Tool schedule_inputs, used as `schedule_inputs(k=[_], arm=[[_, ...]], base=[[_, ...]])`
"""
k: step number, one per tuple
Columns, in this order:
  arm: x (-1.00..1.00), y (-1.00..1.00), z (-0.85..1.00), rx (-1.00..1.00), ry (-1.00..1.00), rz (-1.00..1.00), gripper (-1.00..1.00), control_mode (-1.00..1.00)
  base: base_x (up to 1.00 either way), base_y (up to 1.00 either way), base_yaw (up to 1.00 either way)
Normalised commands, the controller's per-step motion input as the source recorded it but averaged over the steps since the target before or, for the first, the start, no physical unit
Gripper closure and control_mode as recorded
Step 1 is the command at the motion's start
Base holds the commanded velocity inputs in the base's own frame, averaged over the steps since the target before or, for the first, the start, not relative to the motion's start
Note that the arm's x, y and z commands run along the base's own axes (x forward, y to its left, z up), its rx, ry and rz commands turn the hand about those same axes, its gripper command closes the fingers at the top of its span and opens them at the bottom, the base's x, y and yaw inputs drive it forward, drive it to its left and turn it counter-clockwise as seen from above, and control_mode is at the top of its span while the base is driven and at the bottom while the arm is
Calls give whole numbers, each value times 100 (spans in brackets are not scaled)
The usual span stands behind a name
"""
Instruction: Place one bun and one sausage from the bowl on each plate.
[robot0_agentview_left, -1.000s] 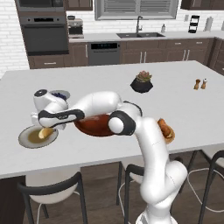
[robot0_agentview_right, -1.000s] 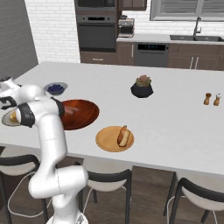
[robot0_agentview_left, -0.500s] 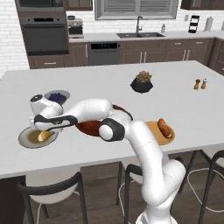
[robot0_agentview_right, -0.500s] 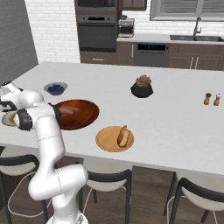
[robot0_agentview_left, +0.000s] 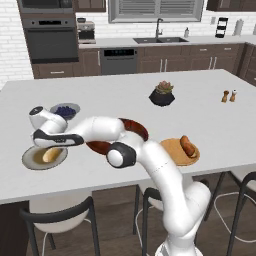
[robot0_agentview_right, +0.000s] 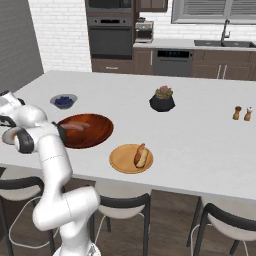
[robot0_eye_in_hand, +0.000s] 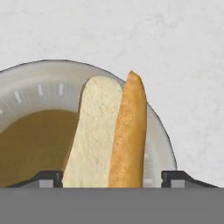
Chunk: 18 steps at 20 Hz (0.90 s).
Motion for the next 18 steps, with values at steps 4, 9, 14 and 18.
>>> schedule_inputs(k=[4,9,14,18], arm=[[-45,-51,-17,3,-23,2,-100,-100],[-62,-100,-18,24,-35,5,-100,-100],[-57,-100,36,43,-24,6,-100,-100],[-40,-92,95,44,-21,4,-100,-100]], base=[[0,0,0],[0,0,0],[0,0,0],[0,0,0]])
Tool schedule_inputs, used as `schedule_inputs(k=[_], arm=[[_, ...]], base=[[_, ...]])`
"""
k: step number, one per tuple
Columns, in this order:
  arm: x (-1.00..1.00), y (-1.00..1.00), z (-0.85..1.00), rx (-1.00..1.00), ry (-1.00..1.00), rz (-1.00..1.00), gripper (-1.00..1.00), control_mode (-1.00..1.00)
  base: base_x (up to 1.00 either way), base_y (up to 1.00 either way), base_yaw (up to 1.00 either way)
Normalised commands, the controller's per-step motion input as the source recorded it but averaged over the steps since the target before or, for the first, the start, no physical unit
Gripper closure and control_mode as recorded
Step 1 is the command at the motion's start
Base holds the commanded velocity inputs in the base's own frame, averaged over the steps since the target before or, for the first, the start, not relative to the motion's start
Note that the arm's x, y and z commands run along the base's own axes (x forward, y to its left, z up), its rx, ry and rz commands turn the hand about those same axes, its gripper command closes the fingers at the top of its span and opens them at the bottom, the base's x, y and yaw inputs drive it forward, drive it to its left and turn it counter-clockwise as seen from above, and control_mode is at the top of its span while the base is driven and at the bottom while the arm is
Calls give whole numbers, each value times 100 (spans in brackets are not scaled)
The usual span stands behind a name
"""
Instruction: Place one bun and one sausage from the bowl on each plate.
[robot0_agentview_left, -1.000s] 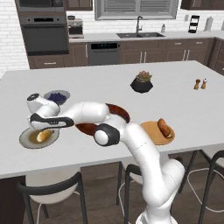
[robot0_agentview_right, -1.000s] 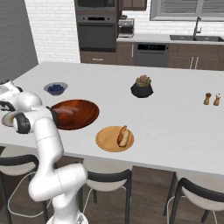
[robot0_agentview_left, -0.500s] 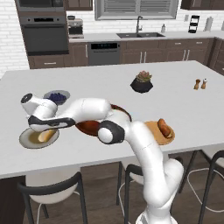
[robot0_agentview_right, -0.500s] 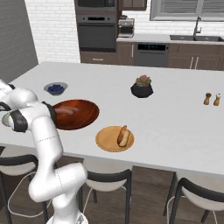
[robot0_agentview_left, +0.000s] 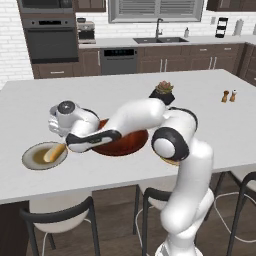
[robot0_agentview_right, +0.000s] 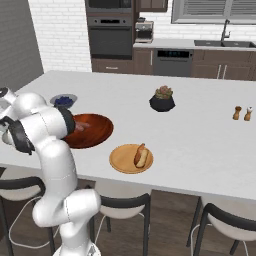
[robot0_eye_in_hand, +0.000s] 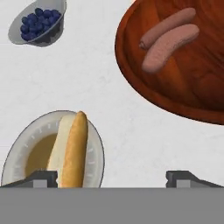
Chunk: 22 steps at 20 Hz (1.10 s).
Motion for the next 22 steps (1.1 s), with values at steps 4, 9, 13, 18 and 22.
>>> schedule_inputs(k=[4,9,13,18,22], arm=[[-9,-55,99,37,-19,3,-100,-100],[0,-5,100,14,17,-2,-100,-100],[0,-8,98,0,36,-10,-100,-100],[-3,-36,45,-3,28,-18,-100,-100],[2,-40,-6,-13,17,-31,-100,-100]], base=[[0,0,0],[0,0,0],[0,0,0],[0,0,0],[0,0,0]])
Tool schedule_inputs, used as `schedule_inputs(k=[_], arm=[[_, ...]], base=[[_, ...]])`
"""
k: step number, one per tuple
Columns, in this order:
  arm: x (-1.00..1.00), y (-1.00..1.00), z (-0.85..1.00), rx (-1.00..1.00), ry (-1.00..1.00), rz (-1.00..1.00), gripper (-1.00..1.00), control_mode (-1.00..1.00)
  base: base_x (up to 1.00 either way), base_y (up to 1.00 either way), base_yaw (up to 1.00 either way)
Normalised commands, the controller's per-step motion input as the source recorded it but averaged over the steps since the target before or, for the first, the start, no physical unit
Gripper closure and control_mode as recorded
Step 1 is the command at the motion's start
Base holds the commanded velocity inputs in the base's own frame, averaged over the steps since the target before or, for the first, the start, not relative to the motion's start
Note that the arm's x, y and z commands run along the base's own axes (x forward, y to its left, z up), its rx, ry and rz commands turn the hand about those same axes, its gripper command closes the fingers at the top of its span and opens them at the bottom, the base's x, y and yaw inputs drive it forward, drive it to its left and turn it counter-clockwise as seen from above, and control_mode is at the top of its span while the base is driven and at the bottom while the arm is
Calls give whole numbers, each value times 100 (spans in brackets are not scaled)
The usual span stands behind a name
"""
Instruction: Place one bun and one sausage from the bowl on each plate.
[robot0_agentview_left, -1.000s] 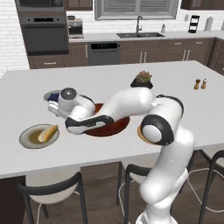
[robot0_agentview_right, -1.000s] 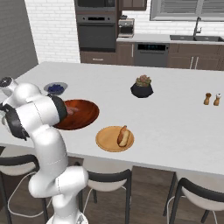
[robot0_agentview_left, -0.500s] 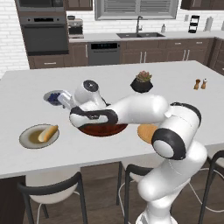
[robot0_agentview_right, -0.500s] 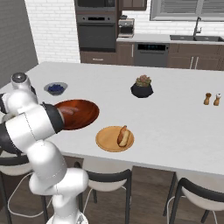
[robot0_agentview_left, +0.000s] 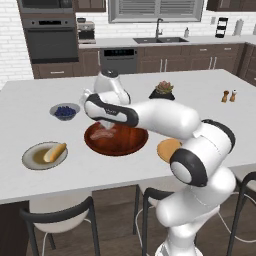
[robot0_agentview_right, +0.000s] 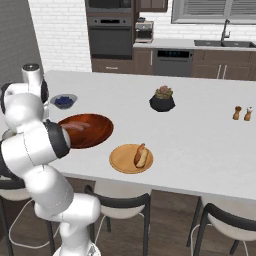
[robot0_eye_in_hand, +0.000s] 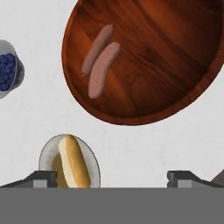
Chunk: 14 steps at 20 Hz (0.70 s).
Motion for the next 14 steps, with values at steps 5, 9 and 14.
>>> schedule_inputs(k=[5,9,14], arm=[[0,-20,-14,-4,4,-12,-100,-100],[0,-20,-47,0,0,-12,-100,-100],[0,-42,-48,0,0,-29,-100,-100]], base=[[0,0,0],[0,0,0],[0,0,0]])
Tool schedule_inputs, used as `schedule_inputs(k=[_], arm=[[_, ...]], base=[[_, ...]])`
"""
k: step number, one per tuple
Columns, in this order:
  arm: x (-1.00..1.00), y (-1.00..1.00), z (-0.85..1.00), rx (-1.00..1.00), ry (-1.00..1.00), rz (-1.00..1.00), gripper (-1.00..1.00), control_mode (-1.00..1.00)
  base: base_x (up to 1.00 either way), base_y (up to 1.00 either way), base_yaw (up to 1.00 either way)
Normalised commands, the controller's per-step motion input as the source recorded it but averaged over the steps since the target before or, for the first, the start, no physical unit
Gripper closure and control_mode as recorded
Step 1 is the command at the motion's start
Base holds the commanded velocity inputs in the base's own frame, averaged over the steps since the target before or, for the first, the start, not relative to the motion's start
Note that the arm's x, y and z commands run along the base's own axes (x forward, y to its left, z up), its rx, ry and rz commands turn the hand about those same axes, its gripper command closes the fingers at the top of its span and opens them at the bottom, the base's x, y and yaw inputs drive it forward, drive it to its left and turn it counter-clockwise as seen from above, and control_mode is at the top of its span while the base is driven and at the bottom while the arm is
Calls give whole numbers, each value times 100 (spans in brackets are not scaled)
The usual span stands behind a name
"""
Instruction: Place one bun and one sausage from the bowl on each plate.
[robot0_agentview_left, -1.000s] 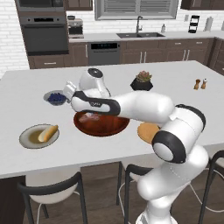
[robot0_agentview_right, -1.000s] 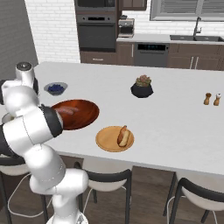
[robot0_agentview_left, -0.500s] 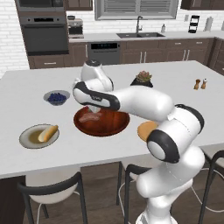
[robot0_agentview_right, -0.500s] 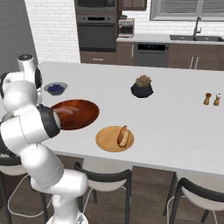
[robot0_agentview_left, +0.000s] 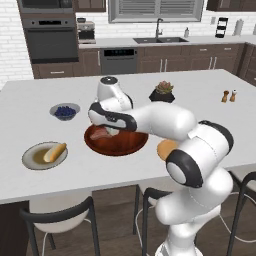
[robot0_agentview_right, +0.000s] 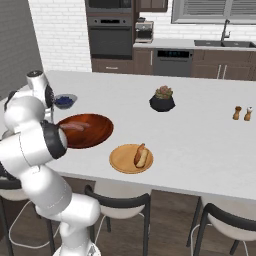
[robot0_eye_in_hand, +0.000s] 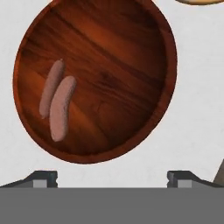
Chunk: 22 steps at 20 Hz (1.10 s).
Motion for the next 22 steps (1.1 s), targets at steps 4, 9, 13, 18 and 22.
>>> schedule_inputs(k=[4,9,13,18,22], arm=[[0,-11,-6,5,0,-43,-100,-100],[3,-19,0,16,0,-48,-100,-100],[25,-25,0,22,6,-31,-100,-100],[22,-25,-6,3,8,-11,-100,-100],[49,0,-32,0,14,-5,-100,-100]], base=[[0,0,0],[0,0,0],[0,0,0],[0,0,0],[0,0,0]])
